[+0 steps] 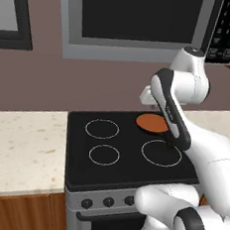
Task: Retrieve the fish from the fridge and place it on the saucepan with marinade on the stove.
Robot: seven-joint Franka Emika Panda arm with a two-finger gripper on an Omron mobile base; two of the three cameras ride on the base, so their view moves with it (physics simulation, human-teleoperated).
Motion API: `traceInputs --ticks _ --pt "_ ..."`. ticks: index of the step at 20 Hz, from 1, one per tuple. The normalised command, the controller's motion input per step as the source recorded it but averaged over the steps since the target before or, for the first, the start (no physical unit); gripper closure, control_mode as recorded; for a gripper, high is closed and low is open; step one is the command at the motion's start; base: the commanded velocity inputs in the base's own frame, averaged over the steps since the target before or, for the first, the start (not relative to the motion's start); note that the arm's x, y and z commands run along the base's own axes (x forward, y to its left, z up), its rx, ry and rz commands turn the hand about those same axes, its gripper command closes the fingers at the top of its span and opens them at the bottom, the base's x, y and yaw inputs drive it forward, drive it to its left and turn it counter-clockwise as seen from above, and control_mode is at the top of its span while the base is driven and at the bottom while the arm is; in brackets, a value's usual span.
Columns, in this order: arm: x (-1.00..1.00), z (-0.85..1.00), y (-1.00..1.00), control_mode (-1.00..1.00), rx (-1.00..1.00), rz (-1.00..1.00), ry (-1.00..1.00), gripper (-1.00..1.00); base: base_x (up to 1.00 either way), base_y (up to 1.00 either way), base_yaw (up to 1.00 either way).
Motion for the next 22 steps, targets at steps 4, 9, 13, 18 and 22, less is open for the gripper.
traceInputs --ticks 4,9,13,18,22 --pt "-0.35 0.00 0.00 -1.00 0.00 0.00 -0.08 -1.00 0.00 0.00 0.00" --pt "-0.74 0.00 -0.03 -1.00 0.00 -0.03 -0.17 -1.00 0.00 0.00 0.00" --pt "-0.70 0.00 -0.03 -1.00 0.00 -0.04 -0.14 -1.00 0.00 0.00 0.00" --pt "-0.66 -0.04 -0.01 -1.00 0.00 -0.03 -0.08 -1.00 0.00 0.00 0.00" --pt "-0.65 -0.10 -0.04 -1.00 0.00 -0.03 -0.04 -1.00 0.00 0.00 0.00"
